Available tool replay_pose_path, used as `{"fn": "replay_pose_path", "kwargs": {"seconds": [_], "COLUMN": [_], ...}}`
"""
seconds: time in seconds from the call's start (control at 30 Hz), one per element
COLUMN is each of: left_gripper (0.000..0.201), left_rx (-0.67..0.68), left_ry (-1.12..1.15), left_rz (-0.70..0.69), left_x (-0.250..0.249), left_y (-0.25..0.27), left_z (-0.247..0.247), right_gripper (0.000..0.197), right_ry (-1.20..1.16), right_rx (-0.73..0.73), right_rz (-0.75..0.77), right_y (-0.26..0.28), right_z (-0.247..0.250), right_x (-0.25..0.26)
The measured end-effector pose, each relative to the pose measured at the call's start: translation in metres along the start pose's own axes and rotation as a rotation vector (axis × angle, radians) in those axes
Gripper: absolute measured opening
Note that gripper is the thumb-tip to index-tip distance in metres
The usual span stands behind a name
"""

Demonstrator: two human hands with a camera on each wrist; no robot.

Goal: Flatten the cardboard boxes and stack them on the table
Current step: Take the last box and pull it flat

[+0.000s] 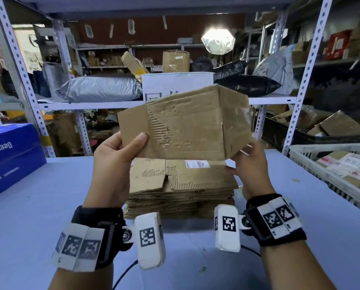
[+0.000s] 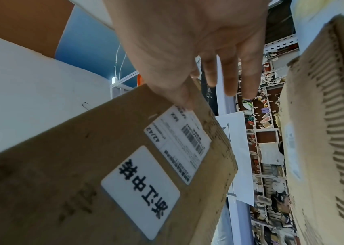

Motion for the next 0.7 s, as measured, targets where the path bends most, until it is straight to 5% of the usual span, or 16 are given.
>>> {"fn": "replay_pose_path", "kwargs": {"seconds": [0.1, 0.27, 0.37, 0.53, 0.63, 0.7], "left_gripper": [0.026, 0.014, 0.015, 0.02, 0.023, 0.023], "left_rx": [-0.009, -0.031, -0.023, 0.083, 0.127, 0.143], "left_ry": [-0.118, -0.294, -0.36, -0.387, -0.331, -0.315], "left_rz": [-0.076, -0.11, -0.142, -0.1, -0.078, -0.074], "left_x": [-0.001, 0.014, 0.017, 0.024, 0.028, 0.027], "left_y": [0.003, 0.004, 0.003, 0.006, 0.01, 0.012], "left_z": [-0.001, -0.001, -0.001, -0.014, -0.023, -0.025], "right_gripper": [0.045, 0.036, 0.055, 0.077, 0.107, 0.103], "right_ry": [-0.01, 0.007, 0.118, 0.247, 0.406, 0.412], "right_rx": [-0.076, 0.022, -0.029, 0.104, 0.054, -0.003], "right_rz": [-0.015, 0.133, 0.193, 0.326, 0.402, 0.409], "right_y": [0.001, 0.016, 0.022, 0.03, 0.033, 0.032], "right_z": [0.008, -0.007, -0.006, -0.016, -0.023, -0.022], "right_x": [0.002, 0.027, 0.035, 0.045, 0.044, 0.04]}}
Point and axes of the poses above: each hand's wrist, its own y-axis away from the middle knuckle, its own z-axis out of the back of the hand, x = y × z, the point moved 7 cm from there along -y, towards the middle knuckle, and after that the axes turned 15 degrees about y, right-handed, at the moved point
